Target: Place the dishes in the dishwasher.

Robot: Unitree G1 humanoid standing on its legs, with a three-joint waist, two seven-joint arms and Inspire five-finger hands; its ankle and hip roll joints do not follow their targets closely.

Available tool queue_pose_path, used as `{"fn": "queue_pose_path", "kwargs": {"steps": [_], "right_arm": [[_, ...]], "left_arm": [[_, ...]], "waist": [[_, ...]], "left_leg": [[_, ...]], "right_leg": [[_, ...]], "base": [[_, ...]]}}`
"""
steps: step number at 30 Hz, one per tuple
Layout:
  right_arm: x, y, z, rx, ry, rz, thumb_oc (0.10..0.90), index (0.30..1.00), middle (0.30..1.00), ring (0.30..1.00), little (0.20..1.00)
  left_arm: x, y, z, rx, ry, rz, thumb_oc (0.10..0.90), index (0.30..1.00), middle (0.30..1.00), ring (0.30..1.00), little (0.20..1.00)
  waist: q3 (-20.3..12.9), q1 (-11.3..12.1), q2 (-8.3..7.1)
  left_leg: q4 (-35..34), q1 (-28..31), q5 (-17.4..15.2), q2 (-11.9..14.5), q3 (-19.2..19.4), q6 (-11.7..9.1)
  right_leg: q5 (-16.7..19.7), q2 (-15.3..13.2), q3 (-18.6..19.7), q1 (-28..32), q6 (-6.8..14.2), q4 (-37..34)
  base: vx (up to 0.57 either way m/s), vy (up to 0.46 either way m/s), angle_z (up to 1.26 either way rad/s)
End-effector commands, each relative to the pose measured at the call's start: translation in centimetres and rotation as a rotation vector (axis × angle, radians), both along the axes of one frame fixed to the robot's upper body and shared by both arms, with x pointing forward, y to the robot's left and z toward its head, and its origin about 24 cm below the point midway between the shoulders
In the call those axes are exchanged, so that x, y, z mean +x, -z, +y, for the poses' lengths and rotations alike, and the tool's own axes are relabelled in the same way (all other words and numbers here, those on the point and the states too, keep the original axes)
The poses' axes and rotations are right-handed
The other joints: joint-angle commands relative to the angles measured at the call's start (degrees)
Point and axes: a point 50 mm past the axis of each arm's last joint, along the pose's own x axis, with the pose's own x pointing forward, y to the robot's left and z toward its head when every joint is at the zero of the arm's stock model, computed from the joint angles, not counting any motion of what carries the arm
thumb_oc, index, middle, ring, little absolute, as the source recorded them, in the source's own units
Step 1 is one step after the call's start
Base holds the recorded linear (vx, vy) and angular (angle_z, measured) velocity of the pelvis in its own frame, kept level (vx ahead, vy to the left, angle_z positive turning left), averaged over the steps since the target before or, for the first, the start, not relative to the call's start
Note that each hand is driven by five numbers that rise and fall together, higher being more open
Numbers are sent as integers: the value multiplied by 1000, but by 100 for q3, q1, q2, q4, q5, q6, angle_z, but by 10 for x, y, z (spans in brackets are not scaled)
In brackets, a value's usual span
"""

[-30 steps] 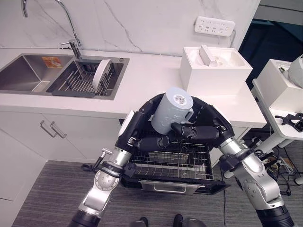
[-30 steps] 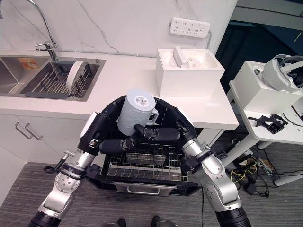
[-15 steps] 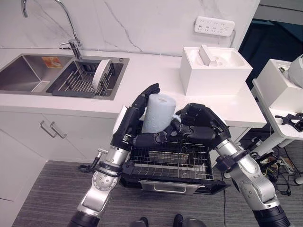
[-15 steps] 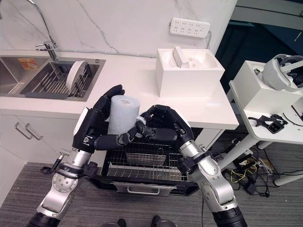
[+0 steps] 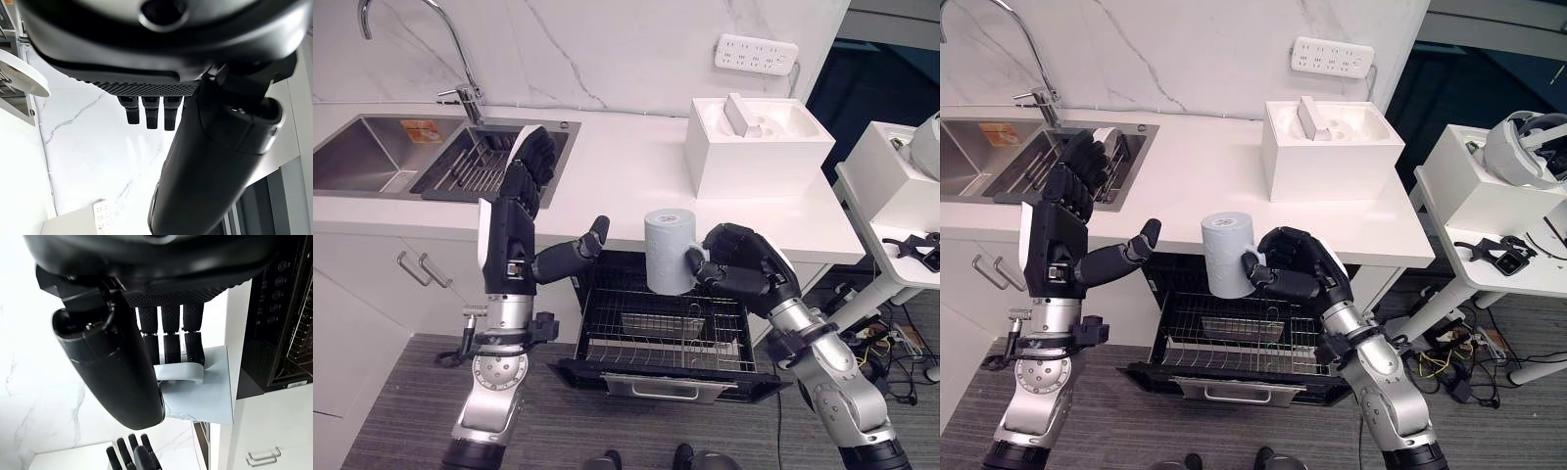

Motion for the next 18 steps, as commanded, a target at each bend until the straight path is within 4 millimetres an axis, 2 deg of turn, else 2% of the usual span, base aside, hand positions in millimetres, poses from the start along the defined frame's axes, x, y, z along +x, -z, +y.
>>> {"fn": "queue_pose_path", "kwargs": {"steps": [1, 4, 7, 11, 12, 14, 18], "right_arm": [[3, -42, -14, 24, 92, -261, 400, 300, 300, 300, 300], [2, -29, -26, -32, 132, -206, 400, 300, 300, 300, 300], [2, -23, -33, -53, 151, -171, 400, 300, 300, 300, 300], [-1, -13, -47, -93, 176, -105, 400, 300, 300, 300, 300], [-2, -11, -50, -102, 178, -94, 400, 300, 300, 300, 300], [-3, -8, -56, -137, 188, -73, 400, 300, 300, 300, 300], [-3, 6, -60, -213, 212, -15, 400, 300, 300, 300, 300]], "left_arm": [[-15, -31, 3, 5, -3, -215, 800, 900, 900, 900, 900], [-8, -16, 8, 37, 68, -46, 800, 900, 900, 900, 900], [-5, -6, 6, 86, 137, 40, 800, 900, 900, 900, 900], [-2, 27, 5, 137, 406, 366, 800, 900, 900, 900, 900], [-4, 30, 7, 137, 433, 400, 800, 900, 900, 900, 900], [-6, 31, 12, 101, 481, 418, 800, 900, 900, 900, 900], [-9, 19, 16, -45, 534, 315, 800, 900, 900, 900, 900]], "waist": [[-300, -91, 55], [-279, -130, 69], [-265, -139, 76], [-210, -170, 144], [-197, -172, 163], [-171, -187, 192], [-152, -174, 187]], "left_leg": [[246, 394, -963, 334, 323, -22], [246, 381, -951, 340, 353, -21], [246, 374, -947, 347, 372, -23], [246, 353, -908, 352, 407, -33], [246, 344, -898, 349, 409, -32], [246, 335, -890, 353, 430, -34], [246, 306, -875, 352, 420, -41]], "right_leg": [[-805, -276, 239, 483, 525, -131], [-791, -275, 248, 460, 534, -131], [-783, -274, 242, 455, 544, -131], [-748, -269, 245, 421, 566, -131], [-744, -266, 250, 412, 567, -131], [-740, -267, 246, 400, 576, -131], [-752, -273, 233, 391, 574, -131]], "base": [[-27, 31, -3], [-11, 9, 0], [0, 0, 0], [-15, 21, -1], [-36, 47, -4], [-35, 43, -3], [-10, 9, 1]]}}
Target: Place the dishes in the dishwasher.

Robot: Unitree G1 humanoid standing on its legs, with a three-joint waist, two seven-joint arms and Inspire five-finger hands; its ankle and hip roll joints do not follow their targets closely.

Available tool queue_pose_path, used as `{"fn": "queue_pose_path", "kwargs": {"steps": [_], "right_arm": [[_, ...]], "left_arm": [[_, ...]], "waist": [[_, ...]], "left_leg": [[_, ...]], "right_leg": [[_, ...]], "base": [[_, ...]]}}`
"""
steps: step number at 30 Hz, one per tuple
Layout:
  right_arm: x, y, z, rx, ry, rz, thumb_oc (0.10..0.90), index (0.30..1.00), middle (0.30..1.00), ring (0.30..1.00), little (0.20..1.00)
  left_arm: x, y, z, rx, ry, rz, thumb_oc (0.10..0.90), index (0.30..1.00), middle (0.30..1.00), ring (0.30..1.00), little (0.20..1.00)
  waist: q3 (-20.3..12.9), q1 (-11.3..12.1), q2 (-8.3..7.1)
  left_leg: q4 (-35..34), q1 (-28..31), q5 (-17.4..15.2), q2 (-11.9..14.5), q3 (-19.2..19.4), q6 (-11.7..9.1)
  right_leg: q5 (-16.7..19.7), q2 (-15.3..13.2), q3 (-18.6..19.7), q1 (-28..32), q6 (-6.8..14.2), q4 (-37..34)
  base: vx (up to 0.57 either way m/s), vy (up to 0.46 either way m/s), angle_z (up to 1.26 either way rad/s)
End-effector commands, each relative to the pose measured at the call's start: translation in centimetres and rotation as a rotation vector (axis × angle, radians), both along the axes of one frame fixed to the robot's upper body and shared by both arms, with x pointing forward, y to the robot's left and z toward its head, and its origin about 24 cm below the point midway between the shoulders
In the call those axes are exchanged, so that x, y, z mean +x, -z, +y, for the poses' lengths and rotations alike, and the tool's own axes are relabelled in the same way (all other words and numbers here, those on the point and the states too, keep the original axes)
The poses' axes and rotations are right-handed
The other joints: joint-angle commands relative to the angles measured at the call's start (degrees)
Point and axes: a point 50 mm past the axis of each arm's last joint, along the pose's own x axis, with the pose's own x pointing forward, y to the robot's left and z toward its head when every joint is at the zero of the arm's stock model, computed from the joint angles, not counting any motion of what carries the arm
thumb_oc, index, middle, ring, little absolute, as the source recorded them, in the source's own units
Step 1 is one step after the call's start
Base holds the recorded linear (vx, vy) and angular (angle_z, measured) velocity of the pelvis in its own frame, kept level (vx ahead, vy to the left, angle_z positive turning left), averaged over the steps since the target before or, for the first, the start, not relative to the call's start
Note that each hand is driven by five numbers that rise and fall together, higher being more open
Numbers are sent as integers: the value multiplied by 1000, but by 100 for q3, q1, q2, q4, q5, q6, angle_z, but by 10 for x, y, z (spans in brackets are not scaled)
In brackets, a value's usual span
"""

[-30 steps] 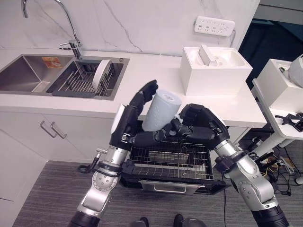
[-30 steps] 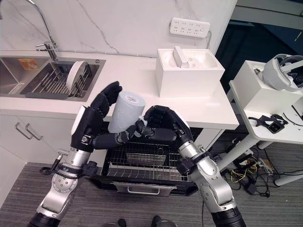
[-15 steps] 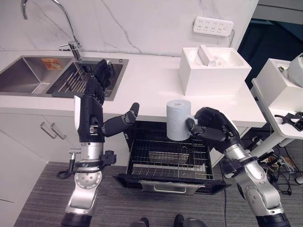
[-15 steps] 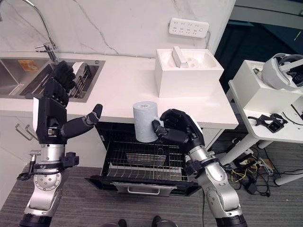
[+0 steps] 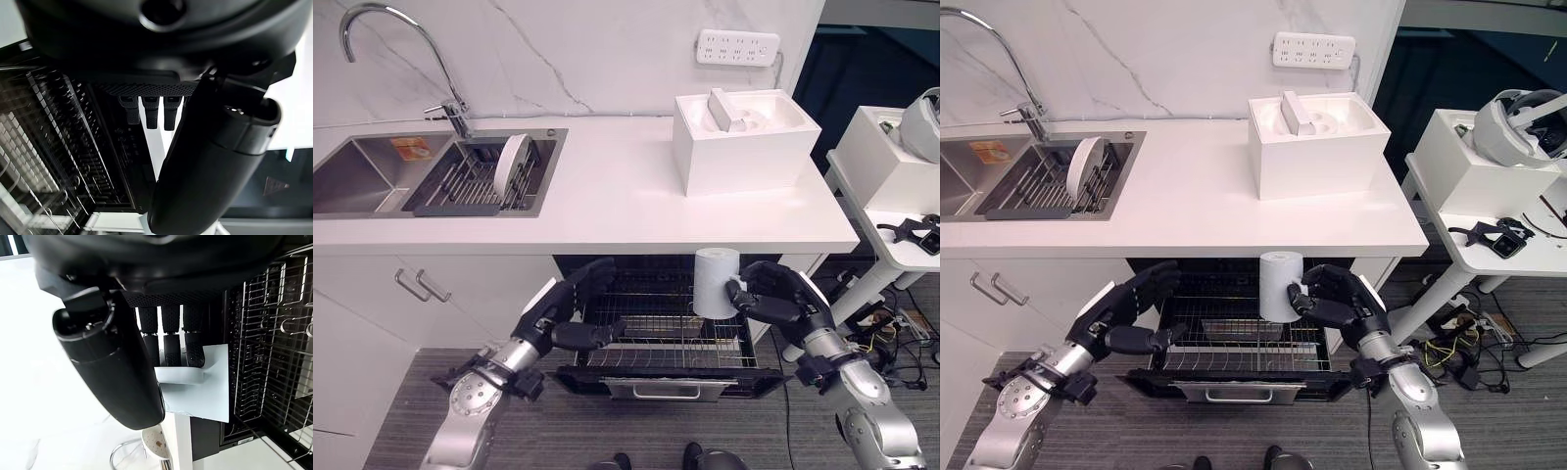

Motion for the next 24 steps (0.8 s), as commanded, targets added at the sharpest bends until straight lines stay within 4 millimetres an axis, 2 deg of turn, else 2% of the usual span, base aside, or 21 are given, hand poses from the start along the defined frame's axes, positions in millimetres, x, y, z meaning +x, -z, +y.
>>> {"fn": "queue_pose_path", "kwargs": {"steps": [1, 4, 8, 17, 21, 24], "right_arm": [[19, -42, -4, -83, -9, -212, 400, 300, 300, 300, 300], [18, -31, -9, -102, 22, -156, 400, 300, 300, 300, 300], [20, -15, -15, -119, 65, -83, 400, 300, 300, 300, 300], [27, 11, -19, -125, 125, 38, 400, 300, 300, 300, 300], [30, 19, -25, -138, 164, 87, 400, 300, 300, 300, 300], [33, 26, -36, -145, 198, 134, 400, 300, 300, 300, 300]], "left_arm": [[11, -70, -6, -194, 44, -389, 800, 900, 900, 900, 900], [8, -87, -3, -226, 19, -500, 800, 900, 900, 900, 900], [6, -99, -1, -309, 29, -567, 800, 900, 900, 900, 900], [8, -107, -6, -425, 9, -599, 800, 900, 900, 900, 900], [11, -101, -8, -352, -11, -565, 800, 900, 900, 900, 900], [17, -87, -8, -129, -57, -472, 800, 900, 900, 900, 900]], "waist": [[-133, -6, -68], [-138, 22, -103], [-152, 42, -120], [-205, 155, -149], [-228, 213, -146], [-230, 291, -118]], "left_leg": [[289, 272, -856, 359, 373, -53], [289, 236, -839, 358, 338, -79], [289, 211, -838, 353, 279, -98], [289, 204, -840, 313, 116, -113], [289, 213, -843, 316, 91, -115], [289, 217, -831, 336, 111, -133]], "right_leg": [[-710, -263, 187, 417, 547, -165], [-719, -279, 158, 410, 546, -165], [-735, -270, 171, 399, 536, -165], [-786, -240, 154, 457, 497, -165], [-802, -245, 105, 491, 490, -165], [-806, -268, 18, 526, 491, -165]], "base": [[-10, -7, 7], [-10, -10, 4], [0, 0, 0], [4, -11, 3], [16, -21, 8], [11, -11, 3]]}}
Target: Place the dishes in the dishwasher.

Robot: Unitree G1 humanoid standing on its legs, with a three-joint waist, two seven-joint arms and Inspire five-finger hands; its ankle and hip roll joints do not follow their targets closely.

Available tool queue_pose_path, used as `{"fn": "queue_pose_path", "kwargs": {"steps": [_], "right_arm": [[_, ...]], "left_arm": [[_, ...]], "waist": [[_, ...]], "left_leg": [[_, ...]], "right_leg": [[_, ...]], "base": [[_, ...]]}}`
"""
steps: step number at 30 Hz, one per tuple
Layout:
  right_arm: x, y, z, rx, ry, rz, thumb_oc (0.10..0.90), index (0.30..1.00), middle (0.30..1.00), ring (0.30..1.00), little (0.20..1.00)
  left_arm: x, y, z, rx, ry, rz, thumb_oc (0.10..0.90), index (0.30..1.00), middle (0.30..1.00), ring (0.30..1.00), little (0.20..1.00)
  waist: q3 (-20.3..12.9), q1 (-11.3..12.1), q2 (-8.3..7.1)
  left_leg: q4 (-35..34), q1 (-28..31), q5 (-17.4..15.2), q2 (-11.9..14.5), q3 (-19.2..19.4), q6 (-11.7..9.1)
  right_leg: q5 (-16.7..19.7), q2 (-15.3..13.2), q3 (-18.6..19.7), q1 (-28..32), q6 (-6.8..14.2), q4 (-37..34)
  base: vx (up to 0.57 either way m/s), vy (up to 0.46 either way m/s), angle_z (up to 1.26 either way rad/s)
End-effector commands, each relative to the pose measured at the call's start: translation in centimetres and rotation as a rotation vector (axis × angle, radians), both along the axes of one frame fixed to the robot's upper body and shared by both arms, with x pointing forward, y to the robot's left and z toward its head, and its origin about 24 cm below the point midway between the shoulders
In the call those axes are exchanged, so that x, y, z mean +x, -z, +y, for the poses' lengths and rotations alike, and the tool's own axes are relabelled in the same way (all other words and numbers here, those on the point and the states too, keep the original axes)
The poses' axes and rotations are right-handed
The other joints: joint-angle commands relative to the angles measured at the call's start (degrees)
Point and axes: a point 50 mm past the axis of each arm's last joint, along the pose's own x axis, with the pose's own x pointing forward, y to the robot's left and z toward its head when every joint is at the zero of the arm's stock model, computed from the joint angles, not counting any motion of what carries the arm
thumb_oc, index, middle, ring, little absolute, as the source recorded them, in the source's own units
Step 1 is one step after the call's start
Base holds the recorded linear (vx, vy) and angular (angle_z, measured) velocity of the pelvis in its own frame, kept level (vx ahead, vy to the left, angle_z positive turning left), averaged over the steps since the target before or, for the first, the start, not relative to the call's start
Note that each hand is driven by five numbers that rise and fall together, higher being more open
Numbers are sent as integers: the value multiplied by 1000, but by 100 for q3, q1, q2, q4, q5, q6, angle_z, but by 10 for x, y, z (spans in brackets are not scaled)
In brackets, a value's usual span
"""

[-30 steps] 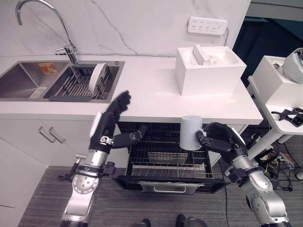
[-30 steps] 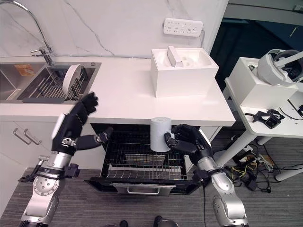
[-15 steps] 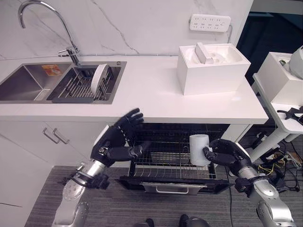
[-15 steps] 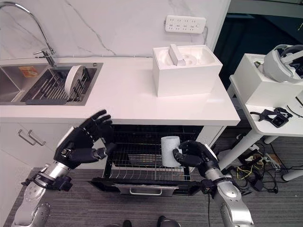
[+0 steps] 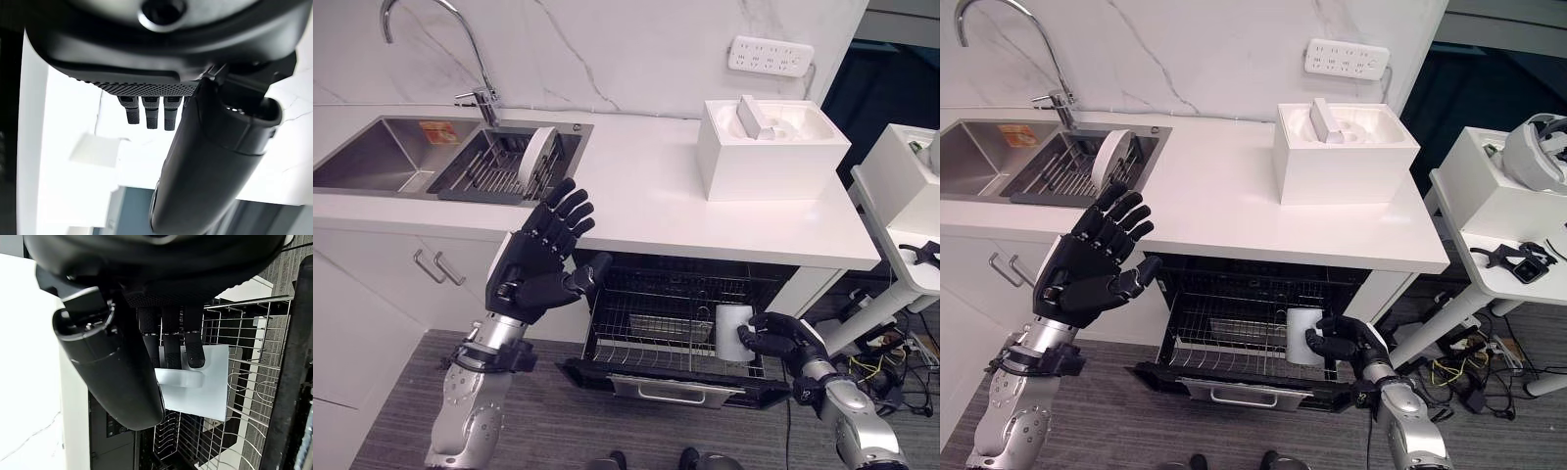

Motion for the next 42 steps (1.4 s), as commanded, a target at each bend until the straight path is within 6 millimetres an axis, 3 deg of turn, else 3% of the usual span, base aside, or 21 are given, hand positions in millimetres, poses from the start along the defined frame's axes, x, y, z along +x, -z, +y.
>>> {"fn": "queue_pose_path", "kwargs": {"steps": [1, 5, 13, 21, 26, 35, 42], "right_arm": [[37, -46, -15, -60, 6, -209, 400, 300, 300, 300, 300], [43, -50, -29, -66, 33, -186, 400, 300, 300, 300, 300], [49, -49, -43, -44, 81, -159, 400, 300, 300, 300, 300], [56, -40, -49, -70, 101, -76, 400, 300, 300, 300, 300], [63, -32, -59, -115, 119, 23, 400, 300, 300, 300, 300], [76, -44, -72, -173, 124, 58, 400, 300, 300, 300, 300], [84, -69, -92, -240, 169, 45, 400, 300, 300, 300, 300]], "left_arm": [[8, -28, -2, 238, -42, -130, 800, 900, 900, 900, 900], [14, -4, -2, 464, 36, 39, 800, 900, 900, 900, 900], [14, 23, 2, 640, 128, 212, 800, 900, 900, 900, 900], [13, 52, -22, 704, 382, 378, 800, 900, 900, 900, 900], [12, 66, -57, 730, 575, 425, 800, 900, 900, 900, 900], [13, 73, -66, 750, 611, 473, 800, 900, 900, 900, 900], [10, 73, -65, 719, 626, 476, 800, 900, 900, 900, 900]], "waist": [[-221, -14, 52], [-206, 39, 120], [-196, 108, 213], [-172, 86, 293], [-67, 61, 402], [74, 24, 531], [195, 46, 712]], "left_leg": [[312, 225, -856, 406, 321, -134], [312, 211, -822, 438, 347, -154], [312, 185, -774, 448, 337, -175], [312, 200, -741, 488, 459, -184], [312, 190, -706, 510, 509, -190], [312, 83, -626, 496, 502, -217], [312, -24, -562, 421, 469, -239]], "right_leg": [[-749, -198, 173, 459, 474, -216], [-748, -209, 104, 472, 477, -216], [-749, -195, 72, 476, 469, -216], [-723, -241, -17, 490, 490, -216], [-677, -265, -19, 458, 502, -216], [-610, -291, 20, 324, 494, -216], [-560, -349, 29, 210, 475, -216]], "base": [[3, -11, 8], [-3, -5, 17], [0, -1, 2], [8, -3, 0], [43, -41, 0], [7, -14, 0], [-7, 28, 1]]}}
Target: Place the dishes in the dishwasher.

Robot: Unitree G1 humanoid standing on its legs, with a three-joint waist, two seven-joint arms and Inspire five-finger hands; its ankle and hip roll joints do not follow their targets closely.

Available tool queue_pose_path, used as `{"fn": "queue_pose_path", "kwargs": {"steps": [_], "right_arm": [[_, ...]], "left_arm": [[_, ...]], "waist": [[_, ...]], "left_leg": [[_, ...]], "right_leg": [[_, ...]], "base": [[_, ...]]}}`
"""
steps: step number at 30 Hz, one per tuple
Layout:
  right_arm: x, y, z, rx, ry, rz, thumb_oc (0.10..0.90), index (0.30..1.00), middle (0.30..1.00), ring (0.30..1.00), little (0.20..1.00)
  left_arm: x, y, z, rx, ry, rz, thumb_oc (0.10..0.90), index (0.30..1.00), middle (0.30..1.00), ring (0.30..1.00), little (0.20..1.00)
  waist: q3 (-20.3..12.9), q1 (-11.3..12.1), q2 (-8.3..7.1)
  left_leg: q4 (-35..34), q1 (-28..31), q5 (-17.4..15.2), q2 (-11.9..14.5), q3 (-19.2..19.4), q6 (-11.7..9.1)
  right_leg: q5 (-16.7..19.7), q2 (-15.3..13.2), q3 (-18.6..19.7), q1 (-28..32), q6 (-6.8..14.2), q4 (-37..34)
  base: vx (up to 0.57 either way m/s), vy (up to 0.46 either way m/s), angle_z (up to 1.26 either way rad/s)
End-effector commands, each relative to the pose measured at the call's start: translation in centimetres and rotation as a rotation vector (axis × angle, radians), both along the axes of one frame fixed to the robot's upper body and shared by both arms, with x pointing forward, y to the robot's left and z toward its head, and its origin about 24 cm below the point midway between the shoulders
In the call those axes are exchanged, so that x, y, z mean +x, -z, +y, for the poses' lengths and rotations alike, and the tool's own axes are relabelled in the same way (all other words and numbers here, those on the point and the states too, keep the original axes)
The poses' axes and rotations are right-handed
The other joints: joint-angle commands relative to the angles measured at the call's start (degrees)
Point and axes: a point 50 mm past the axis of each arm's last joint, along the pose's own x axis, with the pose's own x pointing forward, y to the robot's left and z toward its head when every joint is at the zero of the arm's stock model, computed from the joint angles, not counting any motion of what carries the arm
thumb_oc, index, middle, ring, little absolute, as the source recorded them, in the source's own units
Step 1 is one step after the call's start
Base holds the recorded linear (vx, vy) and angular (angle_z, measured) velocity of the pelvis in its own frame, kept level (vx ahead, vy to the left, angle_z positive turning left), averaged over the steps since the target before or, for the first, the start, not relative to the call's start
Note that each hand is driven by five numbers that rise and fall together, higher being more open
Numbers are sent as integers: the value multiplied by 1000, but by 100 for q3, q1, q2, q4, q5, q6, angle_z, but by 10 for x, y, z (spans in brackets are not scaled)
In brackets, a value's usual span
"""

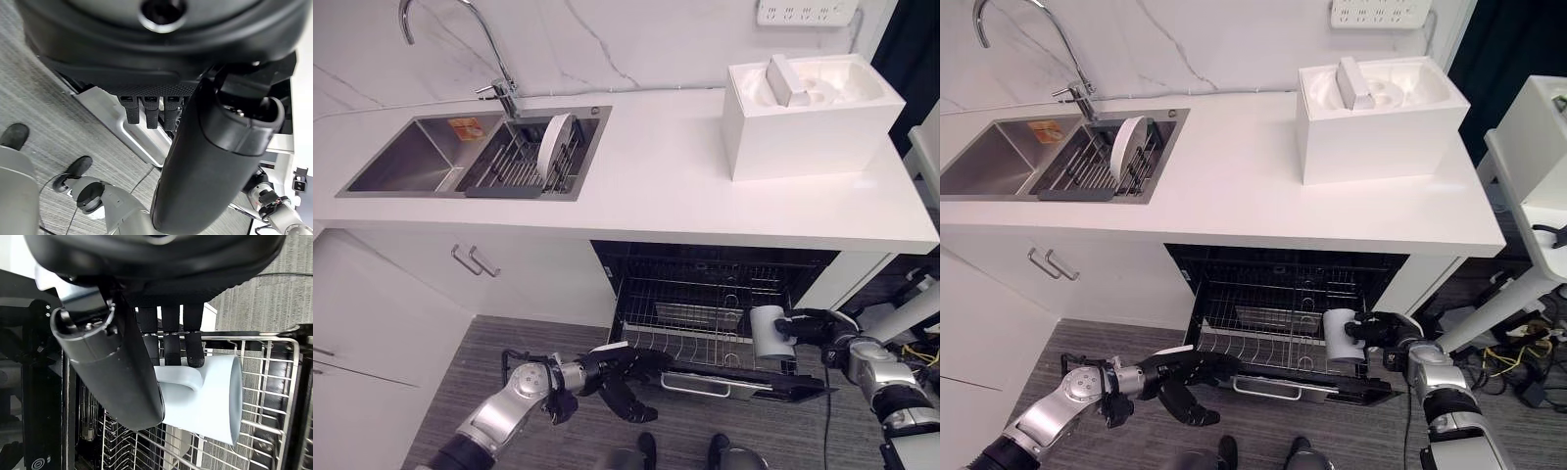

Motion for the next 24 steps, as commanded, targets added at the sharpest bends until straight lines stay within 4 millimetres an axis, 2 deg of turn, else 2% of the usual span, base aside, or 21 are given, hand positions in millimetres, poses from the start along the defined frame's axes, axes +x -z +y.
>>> {"fn": "queue_pose_path", "kwargs": {"steps": [1, 2, 4, 5, 6, 7, 8, 10, 14, 22, 24], "right_arm": [[33, -59, -19, -107, -6, -164, 400, 300, 300, 300, 300], [35, -68, -26, -132, -2, -164, 400, 300, 300, 300, 300], [37, -74, -28, -139, -7, -166, 400, 300, 300, 300, 300], [39, -77, -29, -143, -11, -169, 453, 380, 380, 380, 380], [39, -79, -29, -145, -9, -172, 547, 521, 521, 521, 521], [40, -84, -32, -152, 4, -180, 755, 832, 832, 832, 832], [40, -86, -34, -156, 9, -181, 800, 900, 900, 900, 900], [42, -94, -37, -180, 18, -201, 800, 900, 900, 900, 900], [44, -100, -36, -188, 12, -223, 800, 900, 900, 900, 900], [52, -111, -27, -301, -74, -224, 800, 900, 900, 900, 900], [56, -119, -19, -335, -91, -256, 800, 900, 900, 900, 900]], "left_arm": [[17, -37, -12, -105, 45, -165, 800, 900, 900, 900, 900], [18, -40, -15, -125, 46, -170, 800, 900, 900, 900, 900], [18, -41, -17, -135, 44, -178, 800, 900, 900, 900, 900], [18, -42, -18, -141, 42, -182, 800, 900, 900, 900, 900], [19, -42, -18, -143, 40, -184, 800, 900, 900, 900, 900], [19, -43, -17, -148, 37, -193, 800, 900, 900, 900, 900], [20, -44, -17, -151, 34, -199, 800, 900, 900, 900, 900], [21, -47, -16, -168, 19, -222, 800, 900, 900, 900, 900], [23, -50, -16, -174, 11, -233, 800, 900, 900, 900, 900], [26, -49, -13, -169, -10, -248, 800, 900, 900, 900, 900], [25, -48, -11, -170, -26, -257, 800, 900, 900, 900, 900]], "waist": [[-152, 19, -49], [-122, 42, 23], [-100, 53, 66], [-86, 62, 93], [-82, 60, 106], [-55, 57, 134], [-44, 54, 151], [22, 53, 205], [63, 47, 173], [107, 9, -33], [115, -12, -109]], "left_leg": [[480, -2, -685, 465, 421, -222], [480, -33, -668, 437, 415, -227], [480, -64, -656, 414, 407, -229], [480, -85, -646, 399, 408, -230], [480, -96, -642, 395, 410, -230], [480, -123, -633, 386, 414, -235], [480, -137, -629, 381, 416, -236], [480, -181, -622, 355, 415, -228], [480, -196, -627, 355, 421, -218], [480, -174, -640, 424, 446, -201], [480, -153, -645, 457, 455, -200]], "right_leg": [[-551, -227, 223, 191, 448, -112], [-540, -259, 198, 162, 444, -112], [-530, -275, 193, 132, 440, -112], [-522, -287, 186, 114, 438, -112], [-517, -294, 184, 100, 438, -112], [-508, -309, 181, 73, 440, -112], [-505, -316, 177, 60, 439, -112], [-484, -342, 170, 10, 431, -112], [-466, -350, 165, -13, 428, -112], [-433, -305, 204, -30, 422, -112], [-428, -281, 227, -20, 416, -112]], "base": [[-10, 89, 3], [-12, 77, 4], [-22, 64, 7], [-22, 51, 6], [-29, 57, 5], [-30, 50, 2], [-41, 57, 2], [-58, 68, 1], [-13, 15, 0], [-4, -2, 0], [5, -16, -2]]}}
